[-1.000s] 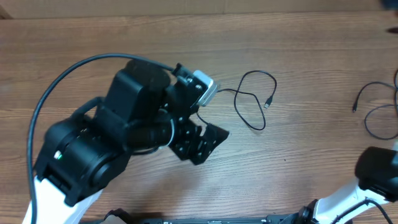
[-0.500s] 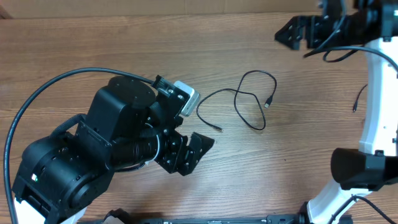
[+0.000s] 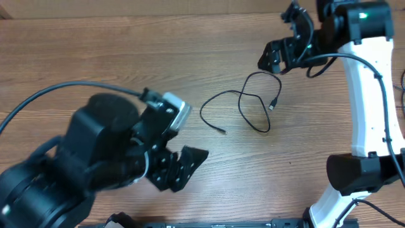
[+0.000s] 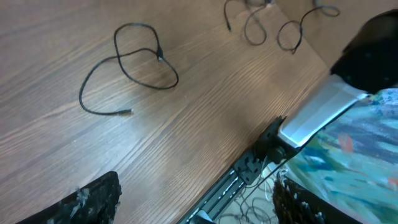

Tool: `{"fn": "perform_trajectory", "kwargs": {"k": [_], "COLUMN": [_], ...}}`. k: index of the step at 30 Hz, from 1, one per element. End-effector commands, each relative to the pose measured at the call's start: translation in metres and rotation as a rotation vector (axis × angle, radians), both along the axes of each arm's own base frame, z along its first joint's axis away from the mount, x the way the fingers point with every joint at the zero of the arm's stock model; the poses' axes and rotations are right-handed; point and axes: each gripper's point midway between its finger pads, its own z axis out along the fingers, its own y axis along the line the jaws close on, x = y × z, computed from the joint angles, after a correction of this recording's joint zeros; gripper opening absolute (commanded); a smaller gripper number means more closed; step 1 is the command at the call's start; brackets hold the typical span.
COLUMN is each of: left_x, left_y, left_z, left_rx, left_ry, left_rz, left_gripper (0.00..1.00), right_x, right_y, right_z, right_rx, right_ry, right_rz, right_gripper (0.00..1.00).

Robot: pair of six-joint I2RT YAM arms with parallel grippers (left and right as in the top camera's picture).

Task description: Untangle cables

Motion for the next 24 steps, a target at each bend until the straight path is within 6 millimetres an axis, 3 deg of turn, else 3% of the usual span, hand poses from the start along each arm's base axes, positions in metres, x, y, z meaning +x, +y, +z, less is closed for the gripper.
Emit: {"fn": "perform_trajectory", "kwargs": {"k": [1,4,7,16,24], "left_x": [-0.01,-0.01,-0.012,-0.005,-0.006], "left_y": [0.011,0.02,0.021,0.02,0.02], "left_z": [0.015,0.018,0.018,0.019,0.019], "left_rx": [-0.037,-0.036,-0.038,-0.033,-0.038], "left_ry": [-0.048,-0.069,-0.073,-0.085,-0.082], "left_rz": [0.026,0.067,0.067,0.081,0.08], "left_gripper": [0.79,0.79,0.8,0.82,0.82], "right_x": [-0.007,-0.015,-0.024,-0.084,-0.126], "right_y": [0.001,0.007,0.005,0.019,0.008], "right_z": [-0.016,-0.019,-0.009,0.073,0.12], "right_rx": [-0.068,-0.095,-0.149,-0.093,0.009], "right_ry": [0.043,0.065,0.049,-0.167,-0.286], "right_rz": [0.005,0.015,-0.046,-0.086,-0.181], "right_gripper": [1.0,1.0,1.0,1.0,1.0]}}
